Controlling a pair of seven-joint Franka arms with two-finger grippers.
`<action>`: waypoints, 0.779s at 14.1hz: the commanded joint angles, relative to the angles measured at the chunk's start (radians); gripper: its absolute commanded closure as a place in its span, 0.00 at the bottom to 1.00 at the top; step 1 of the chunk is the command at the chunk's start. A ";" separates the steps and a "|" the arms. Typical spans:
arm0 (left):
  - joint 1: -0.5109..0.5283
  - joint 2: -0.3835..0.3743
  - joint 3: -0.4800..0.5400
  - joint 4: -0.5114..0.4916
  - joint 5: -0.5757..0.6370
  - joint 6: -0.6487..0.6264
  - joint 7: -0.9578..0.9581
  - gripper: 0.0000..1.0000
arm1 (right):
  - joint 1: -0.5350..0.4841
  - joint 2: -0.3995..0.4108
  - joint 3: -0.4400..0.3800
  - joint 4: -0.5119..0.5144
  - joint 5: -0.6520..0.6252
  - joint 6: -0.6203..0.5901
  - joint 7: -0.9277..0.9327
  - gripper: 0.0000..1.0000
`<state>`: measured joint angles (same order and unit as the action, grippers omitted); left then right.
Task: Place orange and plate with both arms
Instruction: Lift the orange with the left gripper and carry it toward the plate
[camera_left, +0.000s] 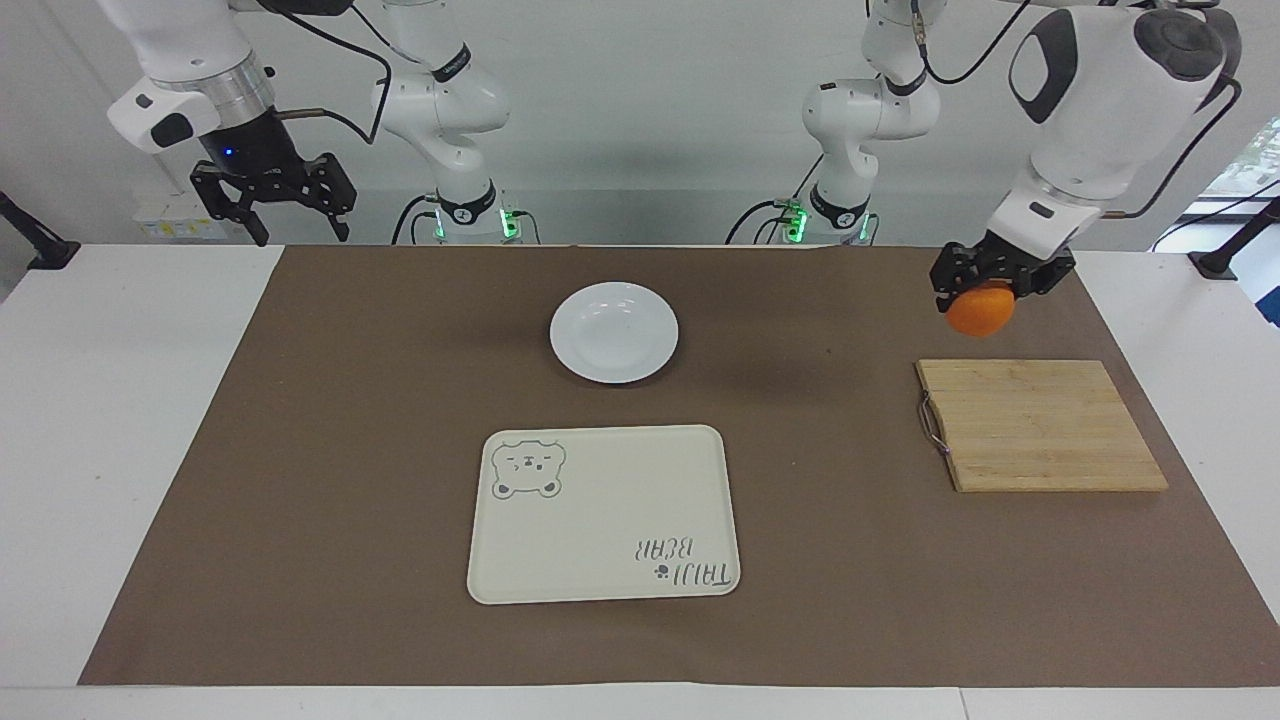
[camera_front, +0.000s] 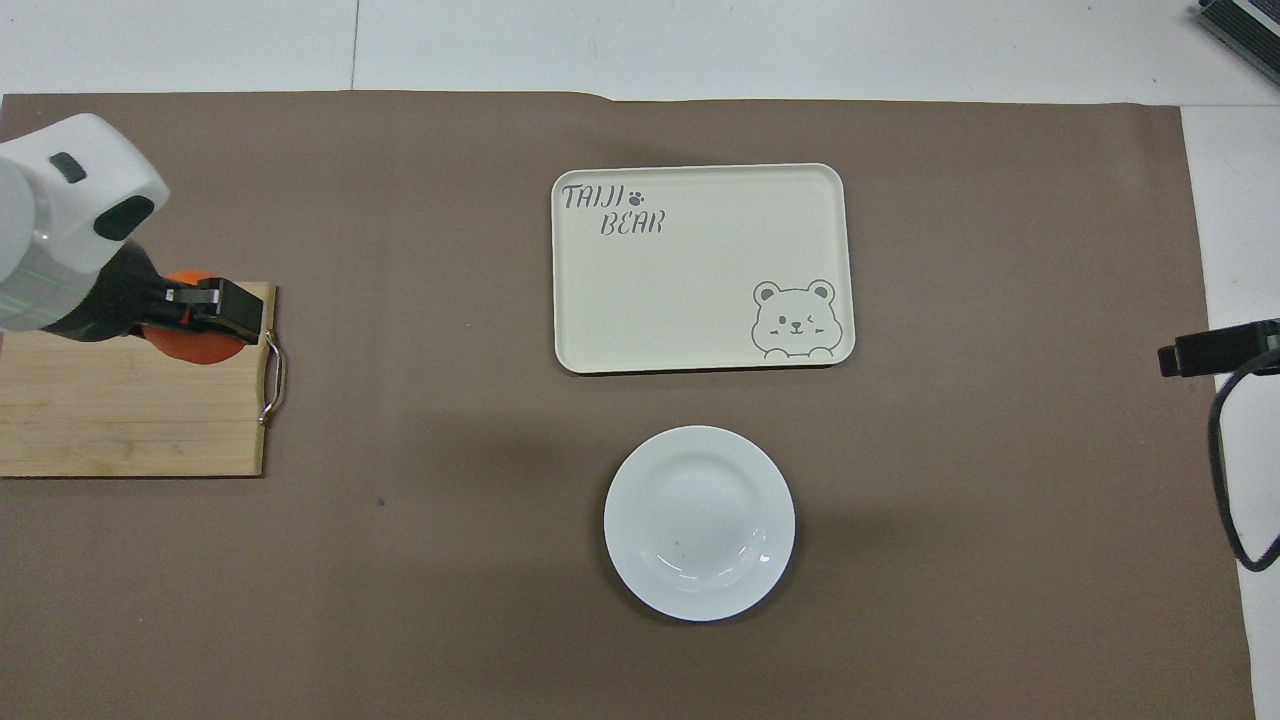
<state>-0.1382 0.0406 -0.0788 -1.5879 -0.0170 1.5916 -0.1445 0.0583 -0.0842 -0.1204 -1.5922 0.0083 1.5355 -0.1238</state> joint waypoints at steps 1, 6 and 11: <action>-0.107 -0.028 0.011 -0.011 0.006 -0.015 -0.134 1.00 | -0.002 -0.005 0.005 0.008 -0.013 -0.015 0.018 0.00; -0.240 -0.047 -0.001 -0.041 -0.035 0.007 -0.308 1.00 | -0.002 -0.005 0.005 0.008 -0.013 -0.015 0.018 0.00; -0.375 -0.044 -0.001 -0.144 -0.058 0.126 -0.423 1.00 | -0.002 -0.005 0.005 0.008 -0.013 -0.015 0.018 0.00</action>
<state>-0.4541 0.0259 -0.0967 -1.6515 -0.0581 1.6520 -0.5235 0.0583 -0.0842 -0.1204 -1.5922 0.0083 1.5355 -0.1238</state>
